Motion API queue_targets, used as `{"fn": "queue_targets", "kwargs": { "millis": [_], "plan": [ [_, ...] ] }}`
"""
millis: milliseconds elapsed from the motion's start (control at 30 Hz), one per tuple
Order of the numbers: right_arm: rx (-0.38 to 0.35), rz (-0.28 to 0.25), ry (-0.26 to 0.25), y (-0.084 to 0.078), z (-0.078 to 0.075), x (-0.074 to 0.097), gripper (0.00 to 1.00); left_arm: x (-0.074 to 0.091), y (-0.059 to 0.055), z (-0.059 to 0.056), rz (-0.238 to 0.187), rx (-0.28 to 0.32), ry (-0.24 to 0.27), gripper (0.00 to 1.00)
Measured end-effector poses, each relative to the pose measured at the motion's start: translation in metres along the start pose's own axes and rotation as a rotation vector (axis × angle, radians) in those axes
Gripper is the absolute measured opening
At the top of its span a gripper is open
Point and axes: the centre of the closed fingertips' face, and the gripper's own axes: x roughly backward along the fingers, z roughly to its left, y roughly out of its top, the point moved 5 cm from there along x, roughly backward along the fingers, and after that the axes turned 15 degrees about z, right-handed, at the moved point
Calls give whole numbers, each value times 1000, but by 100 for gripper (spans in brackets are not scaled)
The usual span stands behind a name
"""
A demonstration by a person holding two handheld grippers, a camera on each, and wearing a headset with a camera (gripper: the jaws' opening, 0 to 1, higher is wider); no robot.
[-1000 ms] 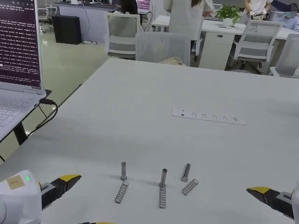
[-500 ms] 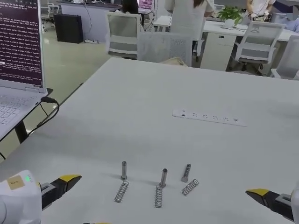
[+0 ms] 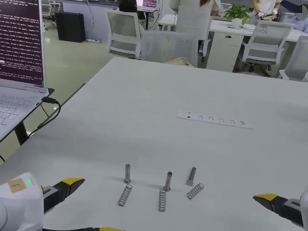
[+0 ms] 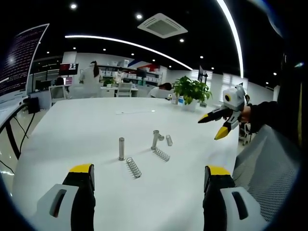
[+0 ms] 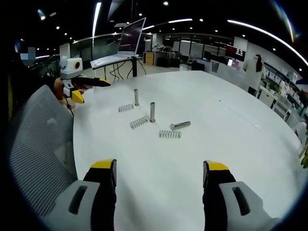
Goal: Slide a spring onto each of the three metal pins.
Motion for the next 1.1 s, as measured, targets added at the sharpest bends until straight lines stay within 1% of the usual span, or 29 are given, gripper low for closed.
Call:
{"fn": "queue_targets", "kwargs": {
  "millis": [200,300,633,767,867,967,1100],
  "plan": [
    [-5,5,-4,0,-1,0,70,0,0,-1,0,2,-2,92],
    [-12,8,-14,0,-5,0,70,0,0,-1,0,0,-3,92],
    [-20,9,-36,12,-16,2,65,0,2,-3,-9,1,-5,92],
    [-20,21,-41,14,-20,-1,63,0,2,-3,-13,2,-5,92],
    [-17,28,-44,19,-23,-2,62,0,2,-3,-17,4,-5,92],
    [-11,24,-56,27,-30,-4,60,0,3,-3,-20,3,-4,92],
    [-9,27,-59,36,-36,-11,57,1,3,-2,-22,3,-2,92]
  ]
}}
